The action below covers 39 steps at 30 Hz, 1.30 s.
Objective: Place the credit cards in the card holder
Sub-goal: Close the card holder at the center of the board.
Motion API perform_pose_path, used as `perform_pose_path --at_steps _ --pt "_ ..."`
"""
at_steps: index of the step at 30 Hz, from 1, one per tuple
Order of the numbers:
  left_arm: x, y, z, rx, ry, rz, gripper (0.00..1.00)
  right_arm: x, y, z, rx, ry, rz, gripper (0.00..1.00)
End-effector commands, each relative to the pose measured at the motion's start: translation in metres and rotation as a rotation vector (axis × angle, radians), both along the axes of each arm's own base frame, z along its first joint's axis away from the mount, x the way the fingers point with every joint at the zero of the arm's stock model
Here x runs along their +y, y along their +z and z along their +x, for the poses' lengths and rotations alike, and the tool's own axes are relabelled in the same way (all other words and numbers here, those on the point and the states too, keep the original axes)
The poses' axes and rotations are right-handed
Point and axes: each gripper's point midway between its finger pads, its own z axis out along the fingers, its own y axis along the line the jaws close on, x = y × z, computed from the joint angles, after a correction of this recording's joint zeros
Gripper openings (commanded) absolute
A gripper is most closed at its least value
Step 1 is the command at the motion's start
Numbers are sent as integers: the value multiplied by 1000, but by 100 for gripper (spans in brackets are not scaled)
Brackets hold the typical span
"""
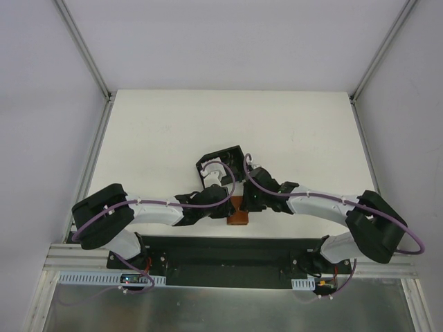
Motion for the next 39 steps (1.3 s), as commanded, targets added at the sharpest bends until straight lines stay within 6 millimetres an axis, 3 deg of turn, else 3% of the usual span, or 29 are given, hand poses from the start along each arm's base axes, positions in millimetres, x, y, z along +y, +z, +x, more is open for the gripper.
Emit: perform_pose_path --at_steps 1,39 --pt "49 -58 -54 187 -75 226 38 -21 -29 -10 44 20 -142 14" --pt "53 -59 -52 157 -45 206 37 -37 -62 -24 265 162 -275 12"
